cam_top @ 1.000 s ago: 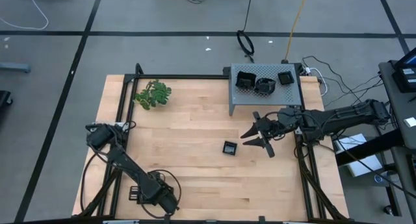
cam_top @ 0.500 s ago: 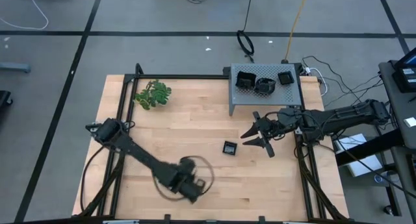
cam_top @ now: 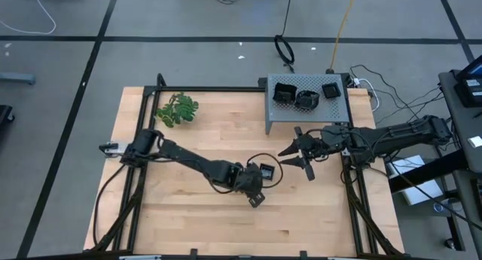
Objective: Pick & Place Mini shaped plates
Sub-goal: Move the square plate to the center of the table, then stack the square plate on top of the square plates on the shelf
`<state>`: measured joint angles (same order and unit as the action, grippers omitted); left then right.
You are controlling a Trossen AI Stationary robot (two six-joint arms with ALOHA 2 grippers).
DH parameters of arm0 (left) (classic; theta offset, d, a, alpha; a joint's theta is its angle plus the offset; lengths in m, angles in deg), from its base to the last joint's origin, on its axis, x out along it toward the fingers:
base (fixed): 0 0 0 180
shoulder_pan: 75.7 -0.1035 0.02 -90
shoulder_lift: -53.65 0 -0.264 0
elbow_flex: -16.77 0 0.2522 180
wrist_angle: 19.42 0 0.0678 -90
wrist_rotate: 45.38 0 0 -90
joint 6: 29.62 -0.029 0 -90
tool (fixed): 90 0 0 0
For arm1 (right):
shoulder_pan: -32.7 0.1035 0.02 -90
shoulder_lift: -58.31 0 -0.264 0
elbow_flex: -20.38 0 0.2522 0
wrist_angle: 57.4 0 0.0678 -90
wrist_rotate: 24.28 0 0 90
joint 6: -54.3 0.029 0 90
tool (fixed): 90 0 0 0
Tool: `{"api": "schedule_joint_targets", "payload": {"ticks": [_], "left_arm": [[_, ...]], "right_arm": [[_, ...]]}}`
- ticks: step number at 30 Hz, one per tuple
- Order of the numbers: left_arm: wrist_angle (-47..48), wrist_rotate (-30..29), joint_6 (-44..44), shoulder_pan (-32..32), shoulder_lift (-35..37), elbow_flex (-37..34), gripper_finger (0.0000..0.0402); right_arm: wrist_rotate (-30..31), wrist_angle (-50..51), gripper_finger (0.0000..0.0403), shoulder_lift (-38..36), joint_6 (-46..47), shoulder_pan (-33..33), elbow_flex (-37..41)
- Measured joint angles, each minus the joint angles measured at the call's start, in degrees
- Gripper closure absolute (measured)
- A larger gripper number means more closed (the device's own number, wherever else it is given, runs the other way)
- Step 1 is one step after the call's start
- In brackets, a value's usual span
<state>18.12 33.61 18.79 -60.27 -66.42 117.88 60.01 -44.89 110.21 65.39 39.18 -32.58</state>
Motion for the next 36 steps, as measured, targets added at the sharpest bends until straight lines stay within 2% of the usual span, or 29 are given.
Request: {"api": "schedule_joint_targets", "payload": {"ticks": [6,15,27,31,36], "left_arm": [[1.2,2.3,-3.5,-0.8,-0.7,0.0,0.0395],[0.8,1.3,-2.5,-1.0,-0.7,0.0,0.034],[-3.0,14.7,3.2,-1.1,0.9,0.0,0.025],[-5.9,17.5,4.0,-1.2,3.9,0.1,0.0241],[-5.0,19.5,8.5,-0.7,8.4,0.0,0.0245]], "right_arm": [[1.5,-0.3,0.0287,0.0,-1.5,0.0,0.0],[1.5,-0.6,0.0287,0.0,-3.4,0.0,0.0],[1.4,2.9,0.0287,0.4,-3.5,0.0,0.0],[1.4,7.1,0.0287,2.2,-4.5,0.0,0.0],[0.9,5.5,0.0287,5.2,-4.5,0.1,0.0]]}}
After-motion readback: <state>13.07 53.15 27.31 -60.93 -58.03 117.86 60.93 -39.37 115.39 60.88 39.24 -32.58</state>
